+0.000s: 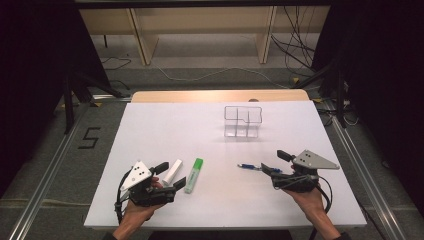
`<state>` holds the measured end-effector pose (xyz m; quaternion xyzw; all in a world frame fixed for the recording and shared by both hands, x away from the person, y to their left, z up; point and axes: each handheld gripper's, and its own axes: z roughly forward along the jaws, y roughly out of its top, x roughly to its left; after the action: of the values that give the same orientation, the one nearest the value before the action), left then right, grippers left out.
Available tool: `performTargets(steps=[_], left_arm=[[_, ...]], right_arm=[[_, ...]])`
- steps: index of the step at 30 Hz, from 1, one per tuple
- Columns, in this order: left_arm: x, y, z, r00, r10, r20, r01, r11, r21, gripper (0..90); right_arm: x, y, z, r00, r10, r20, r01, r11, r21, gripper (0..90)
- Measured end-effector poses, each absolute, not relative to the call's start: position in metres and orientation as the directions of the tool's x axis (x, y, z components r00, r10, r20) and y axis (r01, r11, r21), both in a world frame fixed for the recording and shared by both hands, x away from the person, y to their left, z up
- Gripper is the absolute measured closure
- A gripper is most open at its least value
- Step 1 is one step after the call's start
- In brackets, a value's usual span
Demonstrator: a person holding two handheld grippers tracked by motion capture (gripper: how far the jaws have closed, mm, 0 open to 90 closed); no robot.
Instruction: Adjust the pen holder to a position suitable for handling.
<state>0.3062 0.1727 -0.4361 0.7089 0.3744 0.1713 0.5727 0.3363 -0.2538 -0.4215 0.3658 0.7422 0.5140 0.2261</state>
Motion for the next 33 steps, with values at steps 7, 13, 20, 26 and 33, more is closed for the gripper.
performTargets(steps=[7, 13, 20, 26, 33], left_arm=[[0.307, 0.174, -0.436, 0.656, 0.736, -0.168, 0.326, -0.075, 0.943, 16.8], [0.306, 0.174, -0.436, 0.655, 0.742, -0.139, 0.31, -0.097, 0.946, 15.9], [0.306, 0.174, -0.436, 0.648, 0.75, -0.133, 0.307, -0.097, 0.947, 15.0], [0.307, 0.174, -0.436, 0.639, 0.756, -0.143, 0.315, -0.087, 0.945, 14.9], [0.307, 0.174, -0.437, 0.642, 0.754, -0.14, 0.315, -0.092, 0.945, 14.9]], right_arm=[[0.371, -0.262, -0.417, -0.601, 0.797, 0.063, 0.339, 0.183, 0.923, 29.7], [0.39, -0.263, -0.418, -0.572, 0.818, 0.059, 0.362, 0.187, 0.913, 29.6], [0.414, -0.268, -0.419, -0.537, 0.839, 0.091, 0.398, 0.157, 0.904, 29.4], [0.441, -0.272, -0.422, -0.487, 0.865, 0.12, 0.441, 0.125, 0.889, 35.1], [0.457, -0.275, -0.424, -0.453, 0.884, 0.115, 0.452, 0.117, 0.884, 52.8]])
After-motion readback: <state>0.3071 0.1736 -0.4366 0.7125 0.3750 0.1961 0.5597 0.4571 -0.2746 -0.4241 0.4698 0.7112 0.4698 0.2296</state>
